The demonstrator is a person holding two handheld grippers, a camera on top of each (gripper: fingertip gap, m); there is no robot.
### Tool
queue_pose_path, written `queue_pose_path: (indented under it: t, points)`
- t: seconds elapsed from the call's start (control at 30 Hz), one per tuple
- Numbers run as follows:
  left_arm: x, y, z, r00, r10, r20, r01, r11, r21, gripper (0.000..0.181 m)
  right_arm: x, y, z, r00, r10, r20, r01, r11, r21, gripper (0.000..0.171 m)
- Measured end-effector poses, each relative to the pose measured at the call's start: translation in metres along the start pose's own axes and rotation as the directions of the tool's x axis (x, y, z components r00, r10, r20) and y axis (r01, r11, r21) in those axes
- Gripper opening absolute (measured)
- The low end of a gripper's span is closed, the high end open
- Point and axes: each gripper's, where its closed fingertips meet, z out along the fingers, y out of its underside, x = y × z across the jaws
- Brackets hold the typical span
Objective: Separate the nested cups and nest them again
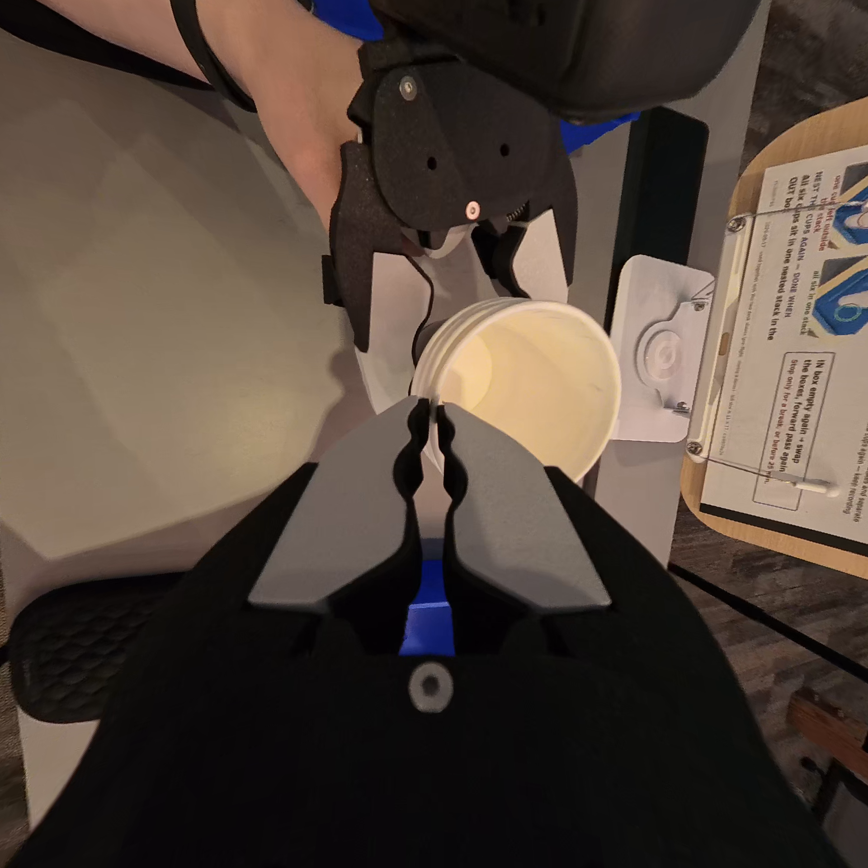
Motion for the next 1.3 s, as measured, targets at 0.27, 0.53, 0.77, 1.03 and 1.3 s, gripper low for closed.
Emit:
queue_pose_path:
  t: [0.27, 0.53, 0.77, 1.03, 1.3]
  points:
    - [-0.003, 0.006, 0.003, 1.0, -0.005, 0.004, 0.005, 1.0, -0.027, 0.093, 0.019, -0.011, -0.036, 0.993, 0.017, -0.113, -0.008, 0.997, 0.077, 0.003]
    - [-0.004, 0.013, 0.008, 1.0, -0.007, 0.004, 0.007, 0.999, -0.049, 0.093, 0.033, 0.005, -0.112, 0.955, 0.102, -0.28, -0.064, 0.988, 0.14, 0.003]
    - [-0.012, 0.011, 0.003, 1.0, -0.022, 0.019, 0.023, 0.999, -0.039, 0.093, 0.027, 0.127, -0.139, 0.874, 0.309, -0.376, -0.334, 0.943, -0.002, 0.003]
    - [-0.011, 0.01, 0.002, 1.0, -0.016, 0.017, 0.016, 0.999, -0.038, 0.093, -0.02, 0.276, -0.066, 0.79, 0.485, -0.376, -0.574, 0.801, -0.172, 0.003]
    - [-0.012, 0.01, 0.002, 1.0, -0.018, 0.017, 0.018, 0.999, -0.038, 0.093, -0.038, 0.323, -0.028, 0.788, 0.478, -0.389, -0.589, 0.769, -0.249, 0.003]
